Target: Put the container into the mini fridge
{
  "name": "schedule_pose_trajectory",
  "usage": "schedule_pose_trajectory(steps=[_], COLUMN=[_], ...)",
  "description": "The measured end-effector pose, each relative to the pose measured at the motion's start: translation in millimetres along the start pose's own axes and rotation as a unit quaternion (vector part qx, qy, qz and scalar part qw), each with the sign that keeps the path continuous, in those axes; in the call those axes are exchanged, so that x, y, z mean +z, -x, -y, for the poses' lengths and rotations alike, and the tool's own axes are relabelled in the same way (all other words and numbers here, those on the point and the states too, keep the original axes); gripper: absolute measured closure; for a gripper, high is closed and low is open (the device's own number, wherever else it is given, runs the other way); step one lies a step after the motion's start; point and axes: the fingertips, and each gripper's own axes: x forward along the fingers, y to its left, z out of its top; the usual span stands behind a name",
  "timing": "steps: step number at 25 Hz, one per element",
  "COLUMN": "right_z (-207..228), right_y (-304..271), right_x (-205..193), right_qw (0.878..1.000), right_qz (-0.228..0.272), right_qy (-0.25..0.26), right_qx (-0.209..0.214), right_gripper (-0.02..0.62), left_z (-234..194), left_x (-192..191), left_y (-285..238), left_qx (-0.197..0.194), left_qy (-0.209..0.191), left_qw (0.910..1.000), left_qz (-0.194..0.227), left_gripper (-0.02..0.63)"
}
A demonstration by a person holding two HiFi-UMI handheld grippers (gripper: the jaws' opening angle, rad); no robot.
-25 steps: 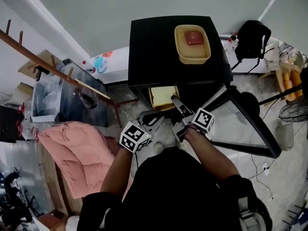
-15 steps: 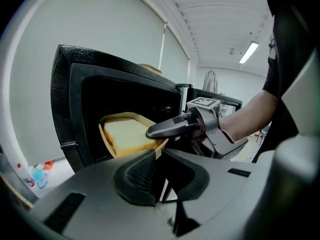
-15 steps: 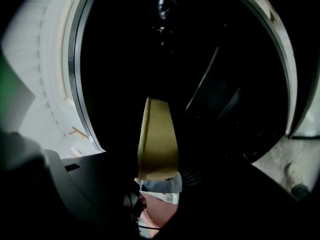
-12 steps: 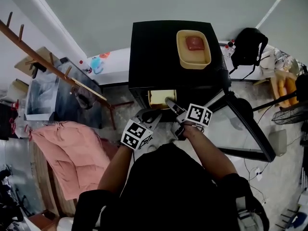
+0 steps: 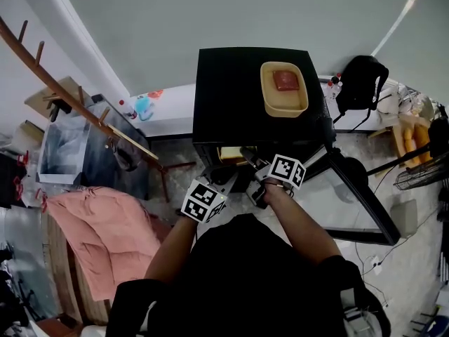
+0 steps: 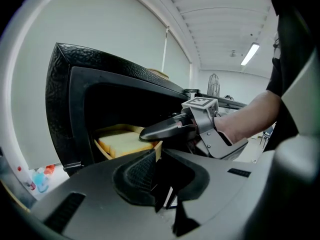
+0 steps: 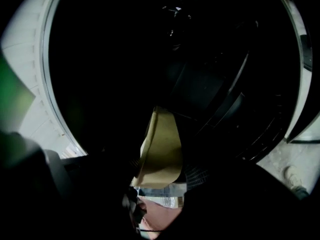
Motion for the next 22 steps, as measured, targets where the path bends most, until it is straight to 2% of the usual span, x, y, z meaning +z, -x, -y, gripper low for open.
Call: schedule_pose_trajectory(steps=[2,3,7,10,12,15,18,22], right_z=[-2,-3,-4,-2,-1,-4,-11,-12], right_y=[1,3,21,37,45,49,49,46], right_x=[-1,-2,-2,-2,-2,0,-1,-5], right_qw=[1.0,1.0,0.999,0.996,0.989,0.967,0.933,0.896], right_qz=[-0.008,-0.01,-0.012,-0.019,-0.017,-0.01,-0.002,-0.01], right_qy=[0.01,0.013,0.037,0.088,0.147,0.254,0.357,0.441], right_qx=[0.001,0.002,0.007,0.008,-0.004,-0.023,-0.038,-0.055], right_gripper=[0.329,0.289,0.285,0.287,0.287,0.287,0.29,0.328], left_z=[-1,-1,-1,-2,-3,-5,-6,-7], left_x=[2,2,4,3,3,3,3,0], left_y=[-2,-2,-2,-2,-1,0,0,3], left_qx=[0.0,0.0,0.003,0.005,0.006,0.01,0.014,0.019], left_qy=[-0.002,-0.003,-0.002,0.004,0.006,0.009,0.01,0.016], left_qw=[1.0,1.0,1.0,1.0,0.9999,0.9999,0.9998,0.9997], left_qz=[0.0,-0.001,0.003,0.006,0.009,0.01,0.009,0.008], left_gripper=[0.556,0.555,0.555,0.555,0.555,0.555,0.555,0.555])
